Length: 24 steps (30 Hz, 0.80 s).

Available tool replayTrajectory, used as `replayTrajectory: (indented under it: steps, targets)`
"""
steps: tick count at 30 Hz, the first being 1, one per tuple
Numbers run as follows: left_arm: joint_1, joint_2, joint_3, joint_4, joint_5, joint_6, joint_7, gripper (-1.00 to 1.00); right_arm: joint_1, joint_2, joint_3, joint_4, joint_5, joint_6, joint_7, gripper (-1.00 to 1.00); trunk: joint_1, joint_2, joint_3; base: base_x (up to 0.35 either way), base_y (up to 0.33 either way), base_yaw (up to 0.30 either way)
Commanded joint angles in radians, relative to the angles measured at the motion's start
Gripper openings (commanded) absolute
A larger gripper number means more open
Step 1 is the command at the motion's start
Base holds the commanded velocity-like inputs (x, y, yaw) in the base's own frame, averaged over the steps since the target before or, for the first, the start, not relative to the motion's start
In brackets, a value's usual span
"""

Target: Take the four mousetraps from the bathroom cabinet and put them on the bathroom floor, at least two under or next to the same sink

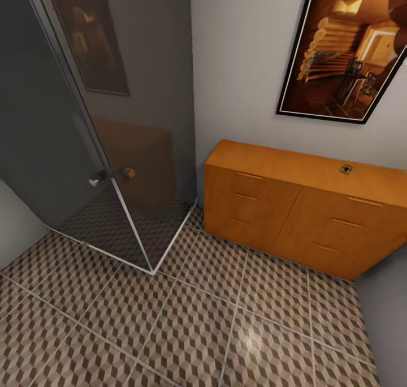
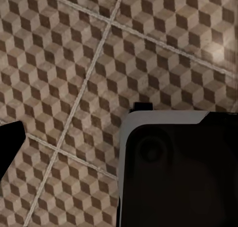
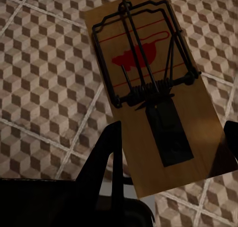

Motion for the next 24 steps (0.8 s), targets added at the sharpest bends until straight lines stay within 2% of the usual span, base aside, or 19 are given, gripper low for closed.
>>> replayTrajectory:
  steps: [1, 17, 24]
  targets:
    - [-0.001, 0.000, -0.009, 0.004, 0.009, -0.006, 0.001, 1.00, -0.001, 0.000, 0.009, 0.001, -0.008, -0.003, -0.006, -1.00, 0.000, -0.001, 0.000, 0.000, 0.000, -0.228]
    - [-0.001, -0.002, -0.009, 0.004, 0.009, -0.006, -0.001, 1.00, -0.001, 0.000, 0.009, 0.001, -0.007, -0.002, -0.005, -1.00, 0.000, -0.001, 0.017, 0.000, 0.001, -0.204]
    - [-0.001, -0.002, -0.009, 0.004, 0.009, -0.006, -0.002, 1.00, -0.001, 0.001, 0.009, 0.001, -0.007, -0.002, -0.005, -1.00, 0.000, -0.001, 0.024, 0.000, 0.070, -0.188]
